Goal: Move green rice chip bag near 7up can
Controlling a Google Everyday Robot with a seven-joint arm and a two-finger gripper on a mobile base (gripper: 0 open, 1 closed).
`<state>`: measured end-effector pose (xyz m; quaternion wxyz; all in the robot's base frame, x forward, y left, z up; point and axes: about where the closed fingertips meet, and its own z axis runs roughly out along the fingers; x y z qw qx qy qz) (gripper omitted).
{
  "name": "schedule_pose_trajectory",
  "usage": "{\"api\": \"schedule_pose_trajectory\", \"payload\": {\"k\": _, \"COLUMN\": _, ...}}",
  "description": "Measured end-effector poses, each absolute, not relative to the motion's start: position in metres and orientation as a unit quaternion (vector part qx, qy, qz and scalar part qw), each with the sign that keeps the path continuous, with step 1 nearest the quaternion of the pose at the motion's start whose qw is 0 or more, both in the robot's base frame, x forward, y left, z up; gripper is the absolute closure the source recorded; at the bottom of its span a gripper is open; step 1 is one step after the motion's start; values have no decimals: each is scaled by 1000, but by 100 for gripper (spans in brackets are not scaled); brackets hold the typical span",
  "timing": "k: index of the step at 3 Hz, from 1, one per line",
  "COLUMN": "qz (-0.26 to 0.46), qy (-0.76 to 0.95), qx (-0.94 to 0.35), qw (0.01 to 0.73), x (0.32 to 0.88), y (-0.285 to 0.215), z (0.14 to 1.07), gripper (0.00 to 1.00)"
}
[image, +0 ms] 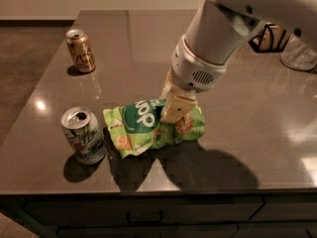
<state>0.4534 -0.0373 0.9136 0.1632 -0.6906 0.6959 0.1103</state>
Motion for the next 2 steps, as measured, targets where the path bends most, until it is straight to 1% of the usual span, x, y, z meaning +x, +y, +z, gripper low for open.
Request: {"api": "schedule_pose_trajectory", "payload": {"k": 2, "qz": 107, "qy": 695, "qx": -692, "qw": 166, "x": 452, "y": -36, "z": 917, "gripper": 12}}
